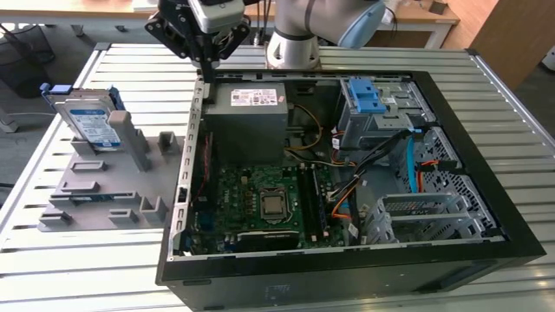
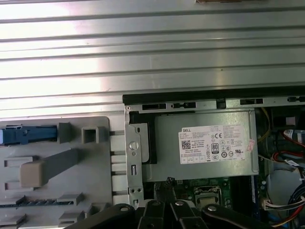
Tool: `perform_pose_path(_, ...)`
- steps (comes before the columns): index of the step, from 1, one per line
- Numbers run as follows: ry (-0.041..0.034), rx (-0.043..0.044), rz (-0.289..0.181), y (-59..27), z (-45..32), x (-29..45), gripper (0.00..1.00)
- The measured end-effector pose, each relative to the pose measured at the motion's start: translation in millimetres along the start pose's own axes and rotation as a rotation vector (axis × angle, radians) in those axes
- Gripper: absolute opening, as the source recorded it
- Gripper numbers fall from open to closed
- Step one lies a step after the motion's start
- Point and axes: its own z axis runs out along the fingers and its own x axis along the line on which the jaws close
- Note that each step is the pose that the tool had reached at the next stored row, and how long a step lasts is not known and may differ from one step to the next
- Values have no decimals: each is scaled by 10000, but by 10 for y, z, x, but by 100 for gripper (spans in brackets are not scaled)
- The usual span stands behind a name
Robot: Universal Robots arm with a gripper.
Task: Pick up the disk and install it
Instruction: 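Reach for the disk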
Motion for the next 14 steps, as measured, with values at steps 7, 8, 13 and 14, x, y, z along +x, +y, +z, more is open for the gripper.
perform_pose_path(7,49,5,3,1,9,118,11)
perform_pose_path(8,55,6,3,3,10,138,11)
perform_pose_path(13,69,6,4,41,15,250,11)
perform_pose_path(14,69,6,4,46,15,261,11)
